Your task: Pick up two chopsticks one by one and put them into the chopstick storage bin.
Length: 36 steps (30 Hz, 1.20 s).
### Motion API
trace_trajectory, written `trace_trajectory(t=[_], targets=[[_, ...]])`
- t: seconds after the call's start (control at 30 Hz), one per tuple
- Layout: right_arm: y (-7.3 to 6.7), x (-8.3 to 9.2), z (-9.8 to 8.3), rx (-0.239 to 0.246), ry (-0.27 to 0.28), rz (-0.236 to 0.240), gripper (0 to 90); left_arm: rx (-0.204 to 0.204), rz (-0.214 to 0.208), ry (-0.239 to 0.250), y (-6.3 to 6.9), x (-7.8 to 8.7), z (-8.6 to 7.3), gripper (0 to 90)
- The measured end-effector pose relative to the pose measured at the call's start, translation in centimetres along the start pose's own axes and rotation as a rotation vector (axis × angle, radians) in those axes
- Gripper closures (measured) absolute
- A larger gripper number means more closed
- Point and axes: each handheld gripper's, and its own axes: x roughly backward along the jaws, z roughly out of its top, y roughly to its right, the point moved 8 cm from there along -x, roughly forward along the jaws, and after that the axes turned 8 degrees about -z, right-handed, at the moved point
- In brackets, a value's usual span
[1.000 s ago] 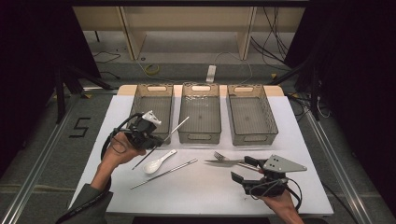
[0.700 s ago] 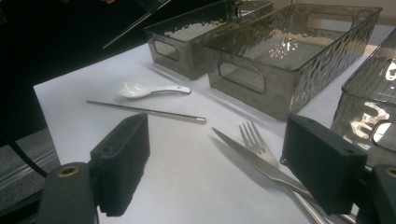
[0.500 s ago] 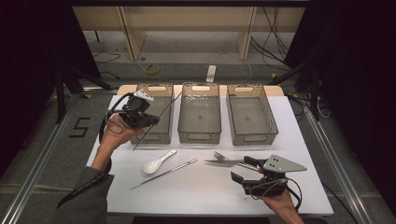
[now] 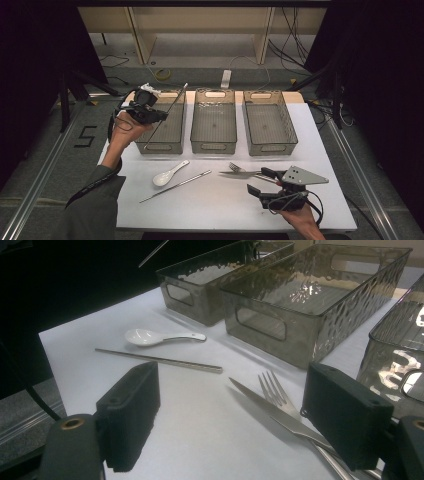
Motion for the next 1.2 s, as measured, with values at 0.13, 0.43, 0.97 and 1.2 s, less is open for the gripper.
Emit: trace_trajectory(t=[0.13, 0.43, 0.97, 1.2], targets=[[0.0, 0.0, 0.0, 0.001, -0.001, 0.001, 23.9, 0.018, 0.013, 0.018, -0.9, -0.3, 0.3, 85.1], [-0.2, -0.1, 0.0, 0.005, -0.003, 0.009, 23.9, 0.034, 0.052, 0.026, -2.7, -1.5, 1.1, 85.1], [-0.2, 0.0, -0.1, 0.005, -0.003, 0.012, 23.9, 0.060, 0.098, 0.039, -5.4, -2.8, 0.1, 85.0], [-0.2, 0.0, -0.1, 0.004, -0.003, 0.013, 23.9, 0.066, 0.118, 0.018, -6.1, -3.8, -0.6, 85.0]])
